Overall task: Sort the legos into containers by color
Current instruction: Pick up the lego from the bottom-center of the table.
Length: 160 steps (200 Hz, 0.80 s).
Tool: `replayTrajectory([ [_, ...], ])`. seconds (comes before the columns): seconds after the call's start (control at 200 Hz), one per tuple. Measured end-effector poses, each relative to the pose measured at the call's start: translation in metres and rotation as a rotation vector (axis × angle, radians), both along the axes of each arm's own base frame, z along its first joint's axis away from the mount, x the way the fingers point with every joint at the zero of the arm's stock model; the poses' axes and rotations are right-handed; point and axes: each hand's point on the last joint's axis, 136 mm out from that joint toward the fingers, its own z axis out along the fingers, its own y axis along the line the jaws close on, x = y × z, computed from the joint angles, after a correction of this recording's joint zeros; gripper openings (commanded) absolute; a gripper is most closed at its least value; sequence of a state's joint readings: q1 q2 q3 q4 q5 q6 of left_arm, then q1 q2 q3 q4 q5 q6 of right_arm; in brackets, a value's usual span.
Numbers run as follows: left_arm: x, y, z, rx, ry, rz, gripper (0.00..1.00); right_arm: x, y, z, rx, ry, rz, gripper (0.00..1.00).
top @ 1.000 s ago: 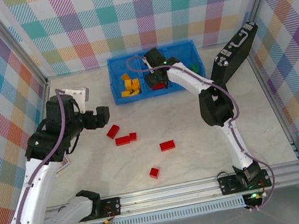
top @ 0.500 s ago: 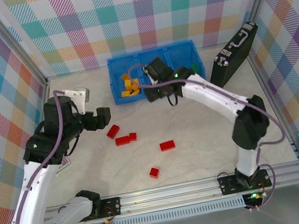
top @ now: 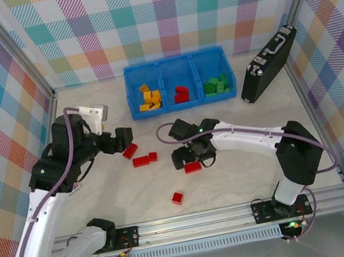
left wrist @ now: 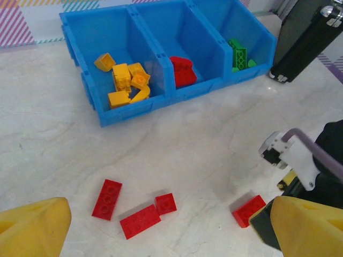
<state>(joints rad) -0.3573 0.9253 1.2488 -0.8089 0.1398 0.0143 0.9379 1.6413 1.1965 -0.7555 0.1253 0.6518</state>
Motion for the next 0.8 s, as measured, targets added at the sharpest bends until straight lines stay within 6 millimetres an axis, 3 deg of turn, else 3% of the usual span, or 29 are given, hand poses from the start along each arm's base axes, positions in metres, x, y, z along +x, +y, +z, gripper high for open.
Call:
replayTrajectory([
  [0.445,-0.011,-0.001,0.006,-0.027,-0.023,-0.023,0.98,-0.002,-0.007,-0.055,-0.129,0.073,-0.079,0.93],
  [0.63,-0.011,-0.001,0.005,-0.025,-0.02,-0.023,0.99,-0.005,-0.012,-0.074,-0.185,0.107,-0.094,0.82],
  [0.8,-0.011,-0.001,0.004,-0.025,-0.02,-0.022,0.99,-0.003,-0.009,-0.072,-0.182,0.103,-0.093,0.59],
])
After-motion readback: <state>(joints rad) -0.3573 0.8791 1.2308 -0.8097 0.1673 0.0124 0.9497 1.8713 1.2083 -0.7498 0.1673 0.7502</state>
